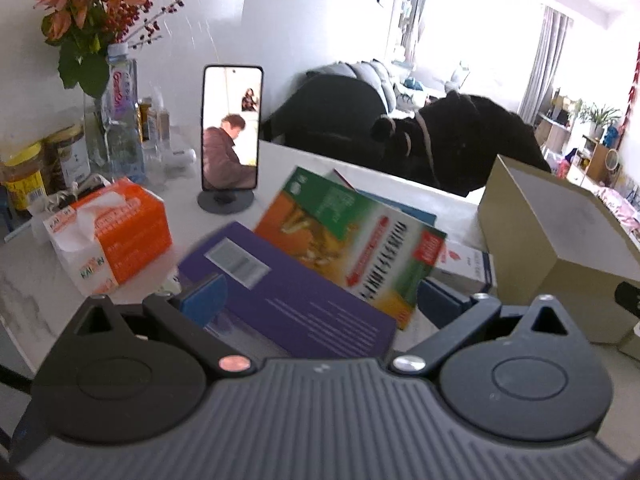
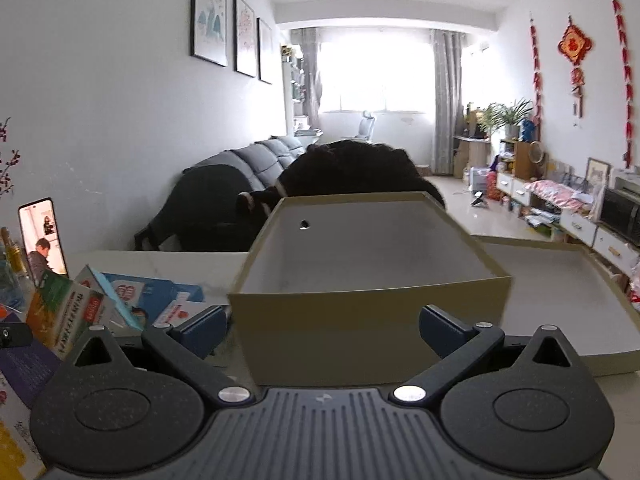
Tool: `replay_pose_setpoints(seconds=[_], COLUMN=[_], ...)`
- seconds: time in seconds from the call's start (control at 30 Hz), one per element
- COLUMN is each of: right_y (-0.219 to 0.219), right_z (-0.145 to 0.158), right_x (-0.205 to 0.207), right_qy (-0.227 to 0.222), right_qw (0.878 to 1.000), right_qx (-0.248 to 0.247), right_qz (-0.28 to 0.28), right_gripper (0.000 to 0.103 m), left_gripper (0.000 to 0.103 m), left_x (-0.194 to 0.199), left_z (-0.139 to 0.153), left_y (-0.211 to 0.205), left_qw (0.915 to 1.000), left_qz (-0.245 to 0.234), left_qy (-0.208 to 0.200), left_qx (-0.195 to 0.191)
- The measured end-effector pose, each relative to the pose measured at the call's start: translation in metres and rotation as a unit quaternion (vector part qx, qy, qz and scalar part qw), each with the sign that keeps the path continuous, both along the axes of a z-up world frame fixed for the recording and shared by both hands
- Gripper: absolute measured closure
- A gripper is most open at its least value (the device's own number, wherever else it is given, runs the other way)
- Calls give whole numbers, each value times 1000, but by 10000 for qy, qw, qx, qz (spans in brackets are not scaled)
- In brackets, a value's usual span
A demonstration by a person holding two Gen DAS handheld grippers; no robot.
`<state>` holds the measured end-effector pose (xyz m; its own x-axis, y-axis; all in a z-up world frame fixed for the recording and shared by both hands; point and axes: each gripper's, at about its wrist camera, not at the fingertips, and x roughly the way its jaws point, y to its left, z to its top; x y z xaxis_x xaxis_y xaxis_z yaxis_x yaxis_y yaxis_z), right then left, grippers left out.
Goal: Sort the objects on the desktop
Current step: 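Move the right gripper toward the pile of medicine boxes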
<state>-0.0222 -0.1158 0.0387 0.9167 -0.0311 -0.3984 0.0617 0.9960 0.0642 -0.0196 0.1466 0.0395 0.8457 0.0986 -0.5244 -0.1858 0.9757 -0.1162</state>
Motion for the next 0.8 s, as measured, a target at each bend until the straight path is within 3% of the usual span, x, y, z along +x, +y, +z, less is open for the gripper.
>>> replay_pose_setpoints(seconds=[0.43,0.8], right_y=[44,64], right_z=[-5,-7], right_x=[21,25], right_qy=[298,654], right_qw=[9954,9749], right_qx=[167,1104], right_qz=[890,1822], right_gripper=[0,1], left_gripper=[0,0], left_x=[0,8], left_z=[-13,-16], left_y=[53,77], left_qw=[9991,9940], left_qz=[-149,-1001], left_qy=[73,-393], left_qx=[-386,-198])
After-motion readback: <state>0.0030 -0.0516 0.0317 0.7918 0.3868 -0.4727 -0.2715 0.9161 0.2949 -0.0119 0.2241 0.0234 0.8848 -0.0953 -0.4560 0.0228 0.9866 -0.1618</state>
